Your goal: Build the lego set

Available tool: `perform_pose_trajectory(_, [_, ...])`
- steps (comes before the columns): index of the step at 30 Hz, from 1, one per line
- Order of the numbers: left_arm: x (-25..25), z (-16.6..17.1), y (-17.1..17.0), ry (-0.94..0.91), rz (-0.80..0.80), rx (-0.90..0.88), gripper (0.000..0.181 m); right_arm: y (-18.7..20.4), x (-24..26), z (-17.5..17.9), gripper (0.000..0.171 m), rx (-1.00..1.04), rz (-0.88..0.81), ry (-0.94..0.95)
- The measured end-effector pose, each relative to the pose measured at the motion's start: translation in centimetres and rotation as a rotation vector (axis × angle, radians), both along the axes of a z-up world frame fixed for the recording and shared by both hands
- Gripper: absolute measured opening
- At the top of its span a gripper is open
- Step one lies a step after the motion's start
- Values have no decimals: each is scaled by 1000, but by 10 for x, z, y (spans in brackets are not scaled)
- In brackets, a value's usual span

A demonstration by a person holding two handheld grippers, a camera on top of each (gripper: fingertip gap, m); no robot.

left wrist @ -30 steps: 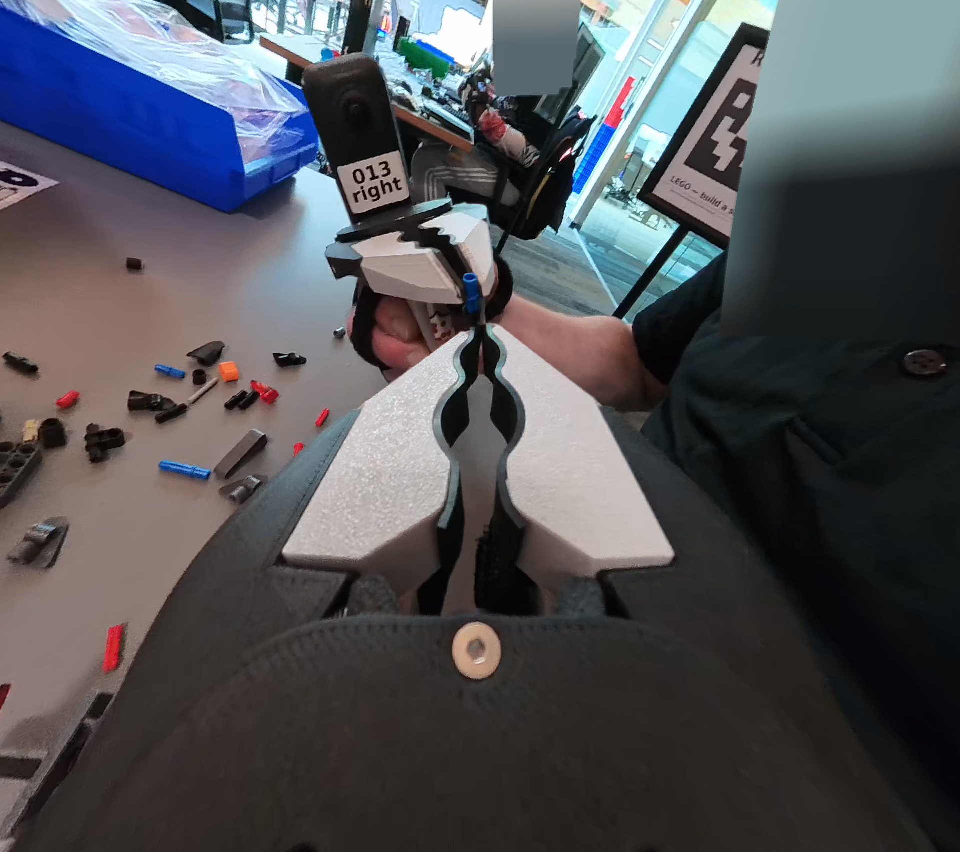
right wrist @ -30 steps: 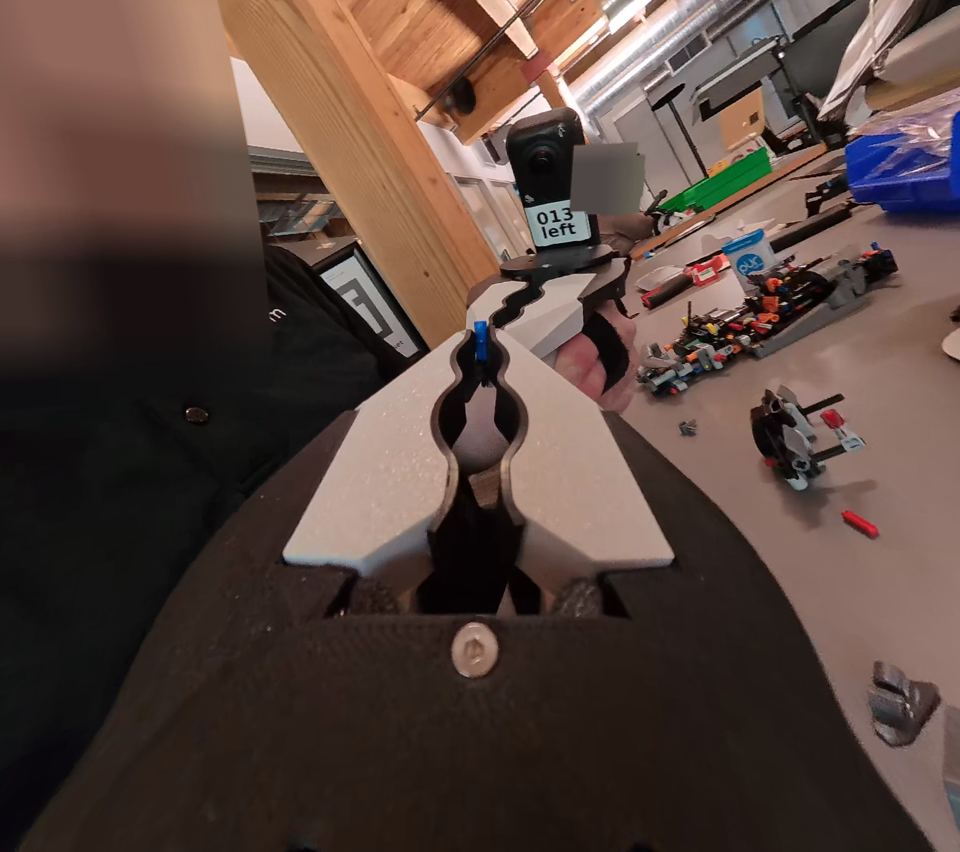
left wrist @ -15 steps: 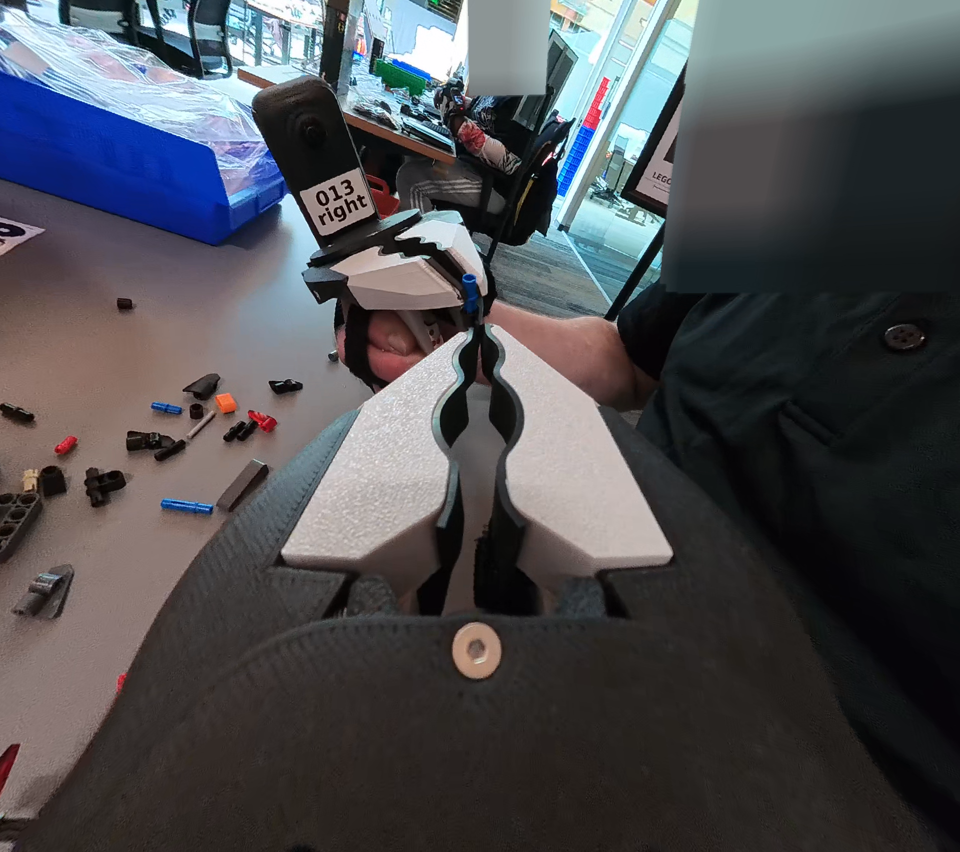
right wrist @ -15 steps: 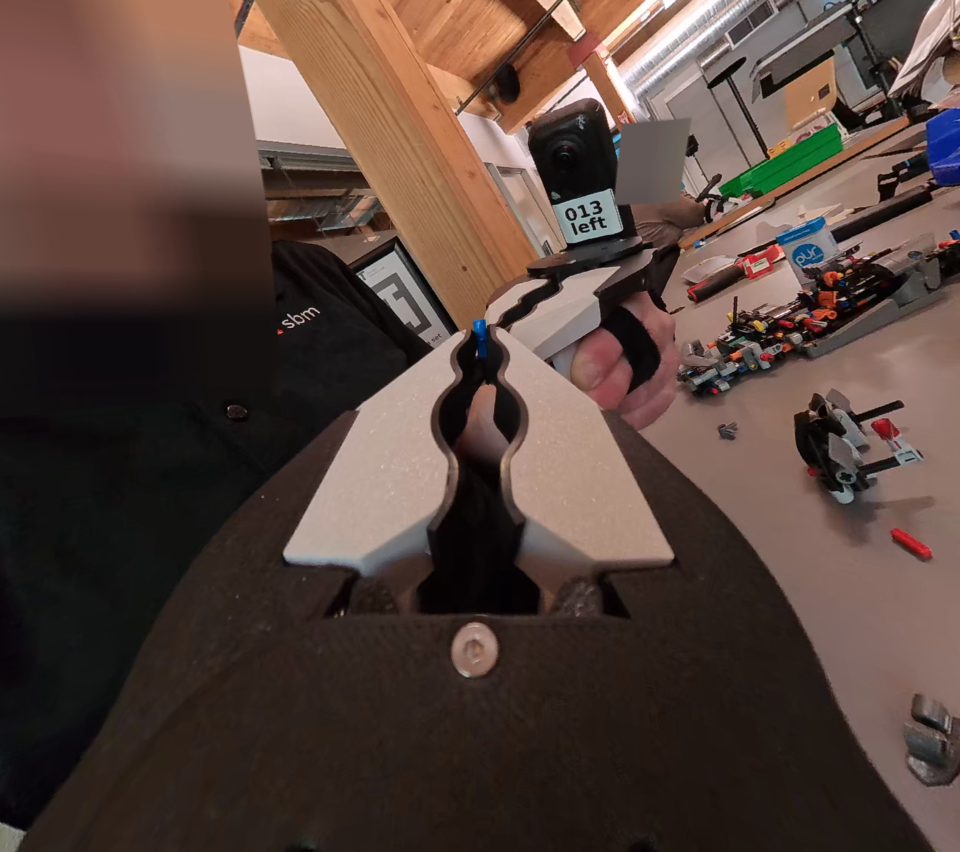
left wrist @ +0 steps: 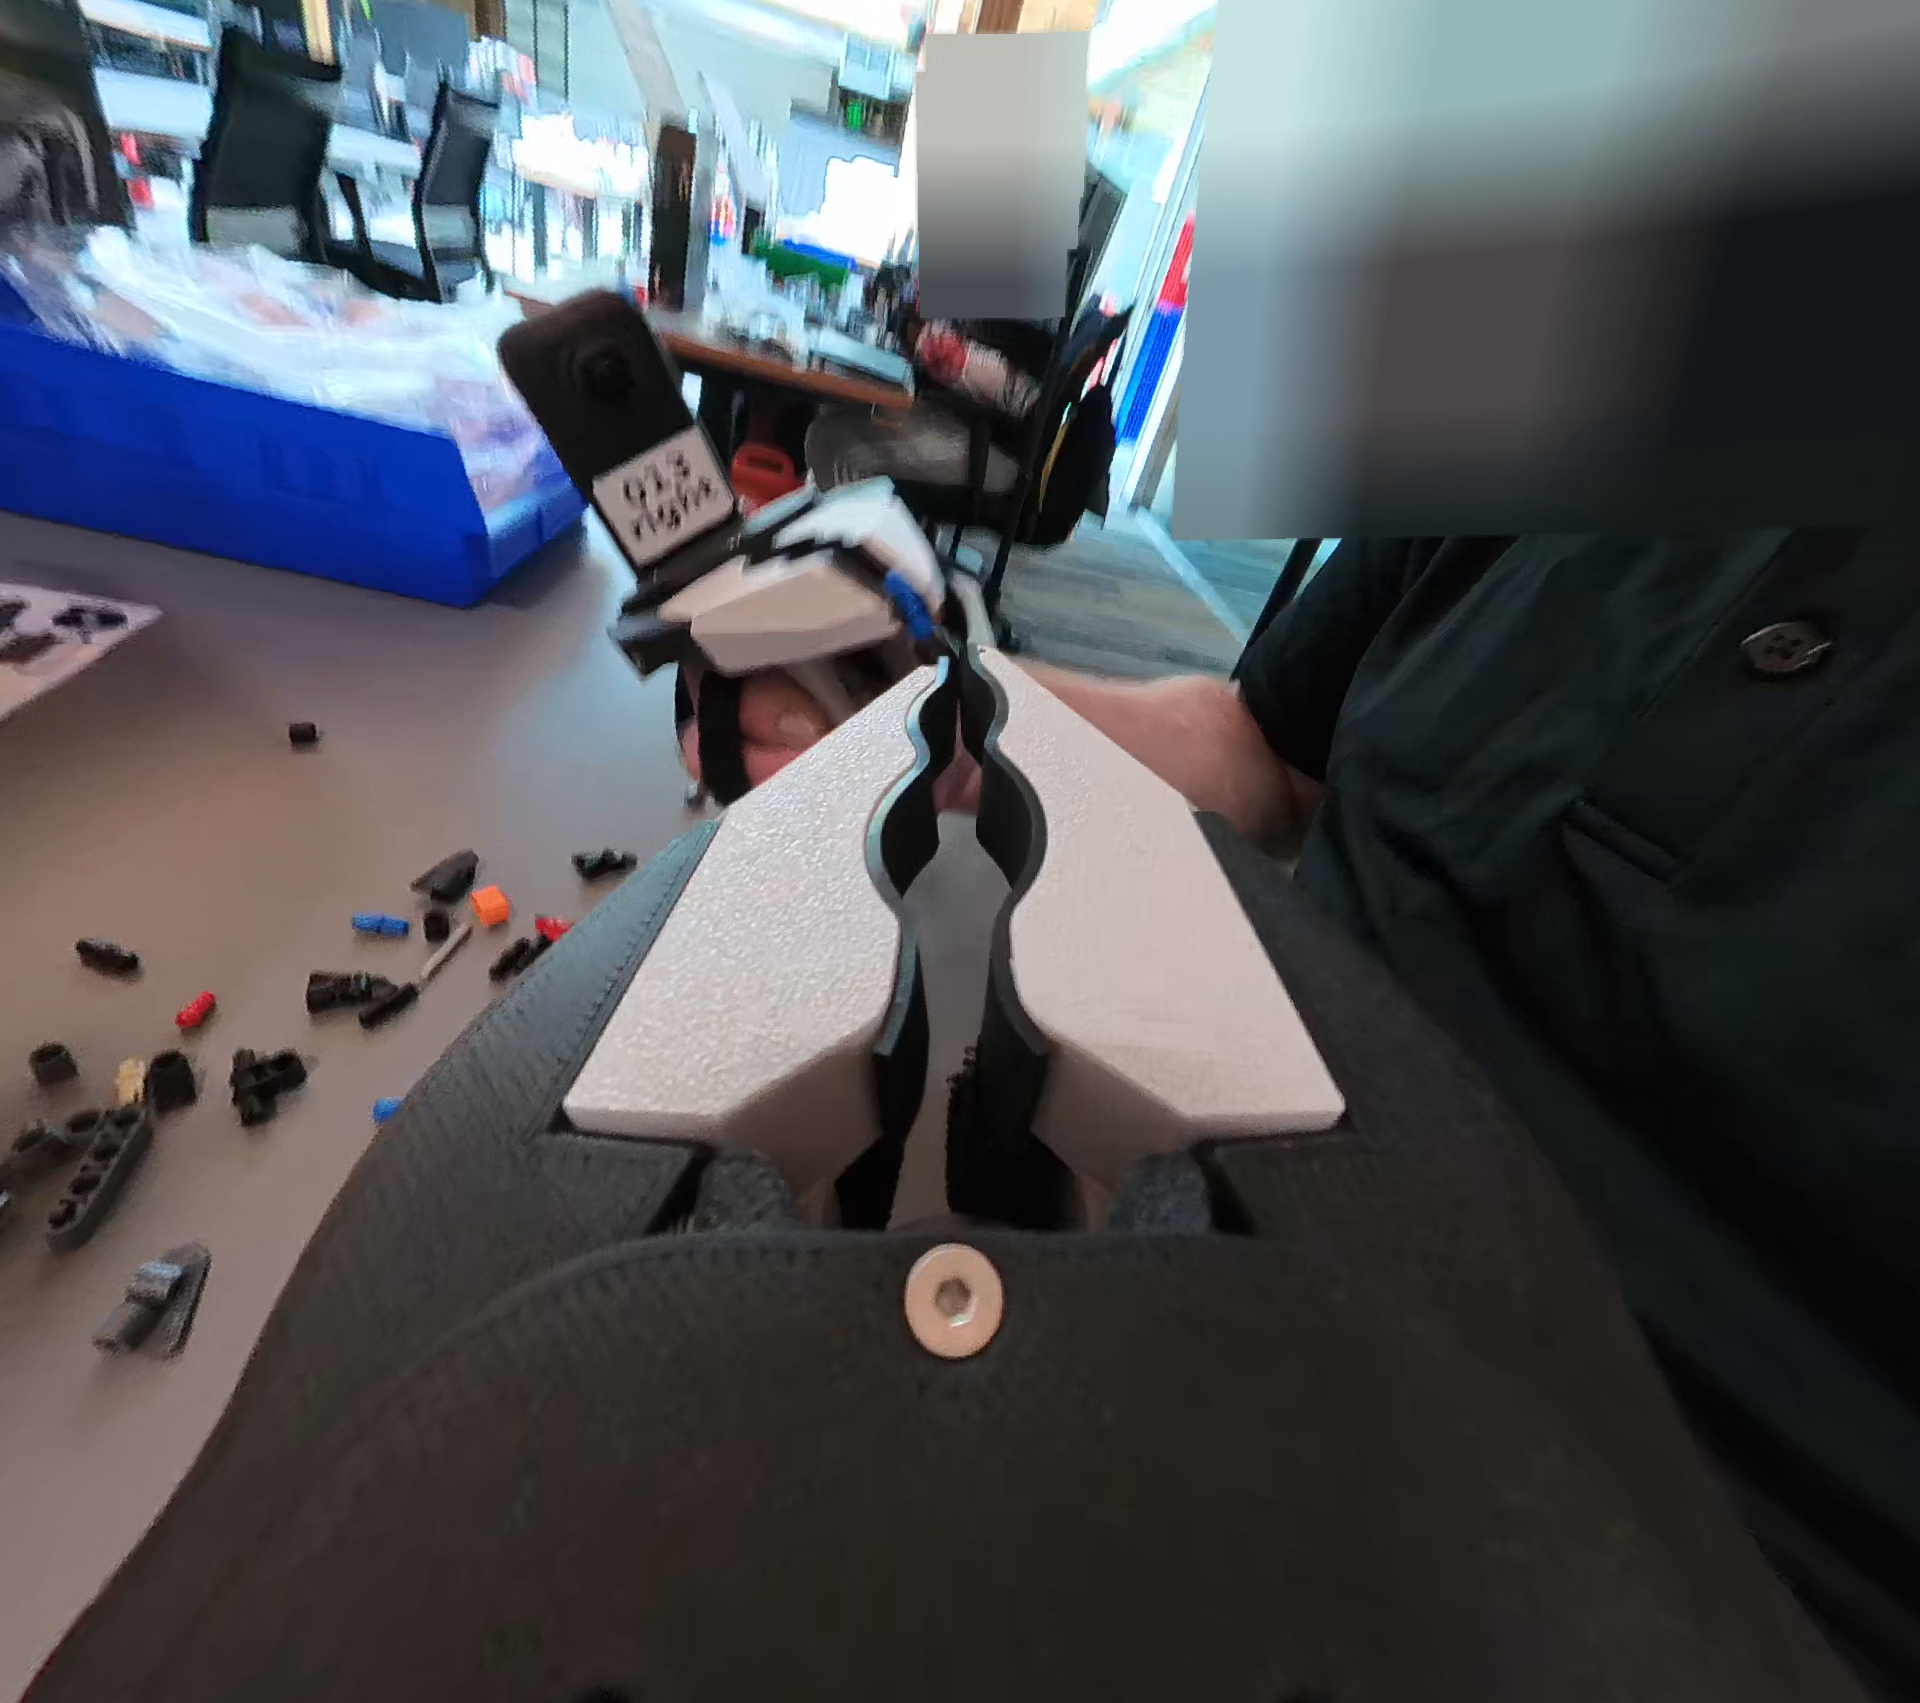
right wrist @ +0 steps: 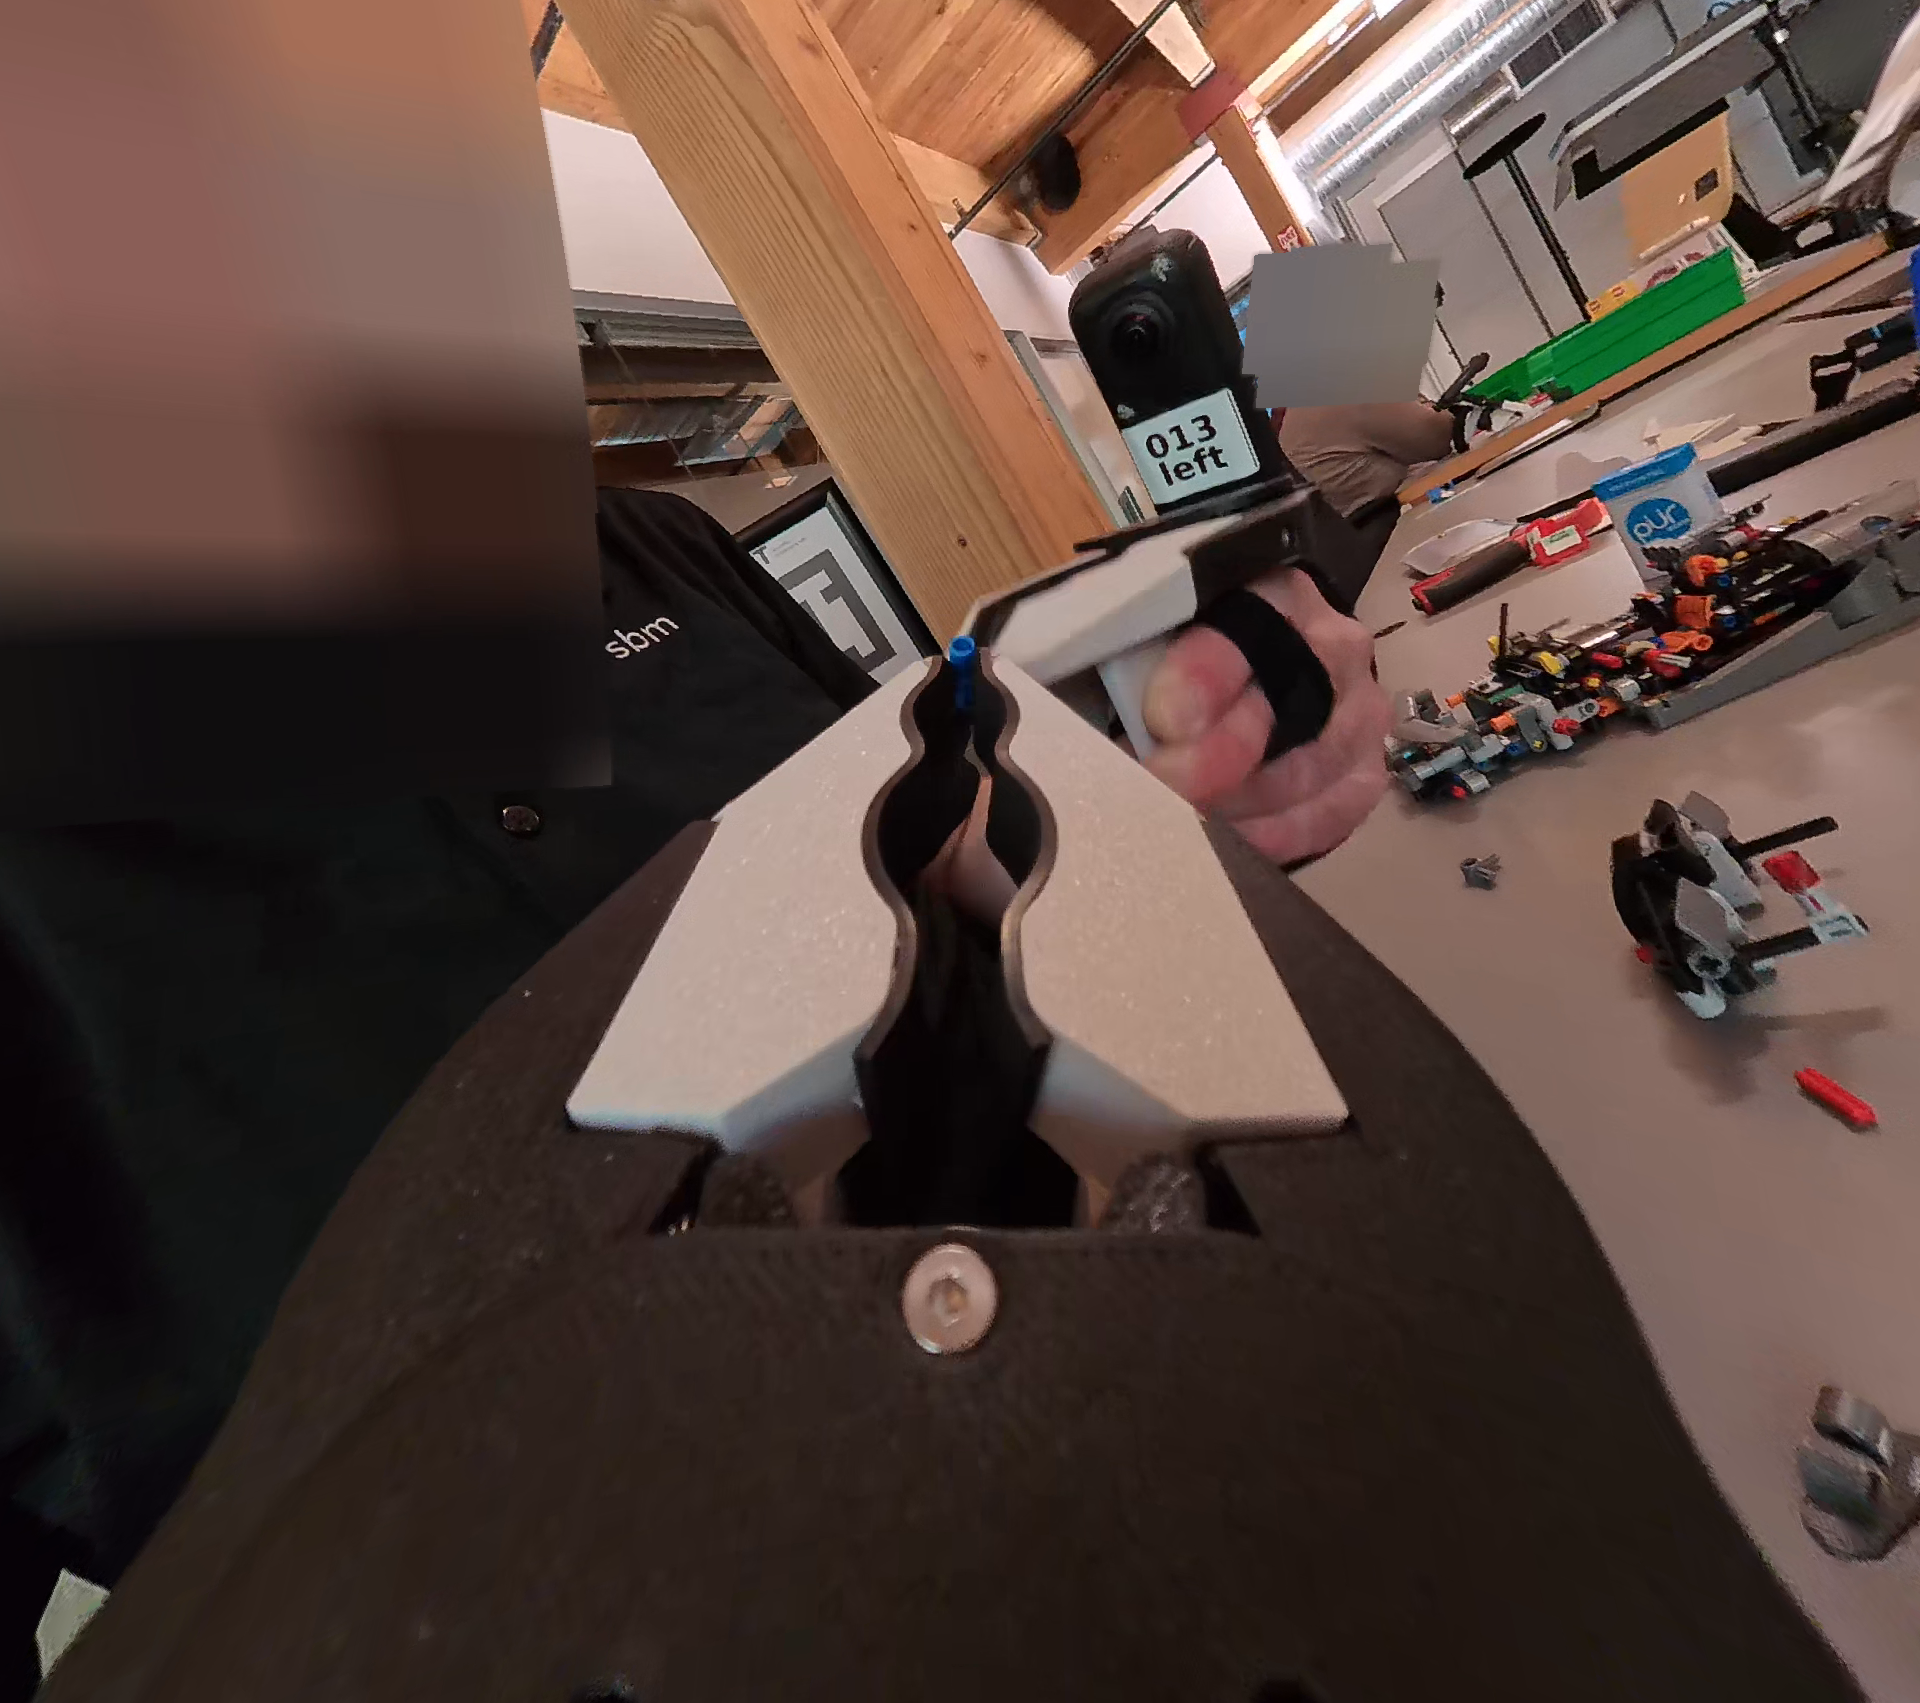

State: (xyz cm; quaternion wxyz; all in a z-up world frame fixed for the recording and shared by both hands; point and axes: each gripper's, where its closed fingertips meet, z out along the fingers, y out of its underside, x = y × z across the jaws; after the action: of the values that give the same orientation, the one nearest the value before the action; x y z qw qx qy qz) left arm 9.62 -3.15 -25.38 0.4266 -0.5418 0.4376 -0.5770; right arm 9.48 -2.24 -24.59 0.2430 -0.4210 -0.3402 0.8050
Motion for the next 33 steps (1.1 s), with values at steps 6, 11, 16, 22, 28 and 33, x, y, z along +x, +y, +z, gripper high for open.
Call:
perform_pose_trajectory(6, [-4,6,11,21,35,28,0,7,-2,-16,1,13,-100,-44])
perform_pose_trajectory(11, [-18,-8,25,21,95,18,0,16,1,-33,0,-9,-136,-95])
perform_pose_trajectory(16, [-40,2,35,-131,143,1,0,12,-7,-43,0,20,-117,-142])
perform_pose_trajectory(22, [-66,16,37,-175,186,45,0,13,-12,-53,0,25,-108,-180])
perform_pose_trajectory(28, [-99,32,31,-212,227,96,0,4,-20,-55,0,44,-70,-186])
perform_pose_trajectory(33, [-112,49,30,-295,227,158,0,0,-24,-55,0,47,-55,-180])
